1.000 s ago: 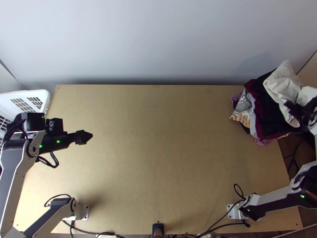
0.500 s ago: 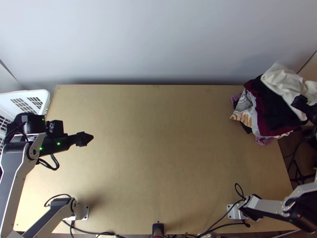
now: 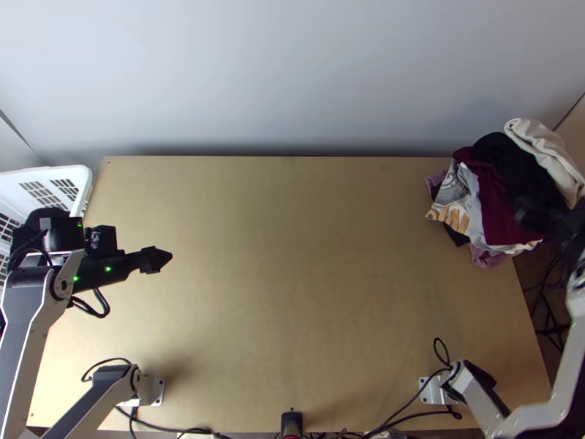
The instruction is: Fold the t-shirt
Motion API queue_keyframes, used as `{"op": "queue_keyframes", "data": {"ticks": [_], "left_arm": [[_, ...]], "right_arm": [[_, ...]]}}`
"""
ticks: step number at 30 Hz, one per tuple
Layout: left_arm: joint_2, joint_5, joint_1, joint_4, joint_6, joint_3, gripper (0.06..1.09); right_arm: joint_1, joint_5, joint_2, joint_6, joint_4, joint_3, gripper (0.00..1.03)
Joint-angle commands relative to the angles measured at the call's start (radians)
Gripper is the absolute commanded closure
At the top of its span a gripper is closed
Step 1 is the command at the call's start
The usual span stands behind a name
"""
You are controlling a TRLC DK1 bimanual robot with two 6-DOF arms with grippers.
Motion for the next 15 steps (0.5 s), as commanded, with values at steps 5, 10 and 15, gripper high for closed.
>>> {"op": "queue_keyframes", "data": {"ticks": [5, 10, 15], "left_arm": [[-0.109, -0.01, 0.016, 0.122, 0.022, -0.131, 0.1], [-0.326, -0.01, 0.065, 0.313, 0.074, -0.353, 0.1], [-0.53, -0.011, 0.084, 0.378, 0.065, -0.493, 0.1]], "right_arm": [[0.217, 0.024, -0.469, 0.104, 0.101, -0.435, 0.04], [0.478, 0.187, -0.566, 0.289, 0.115, -0.476, 0.04], [0.7, 0.368, -0.676, 0.35, 0.163, -0.535, 0.04]]}}
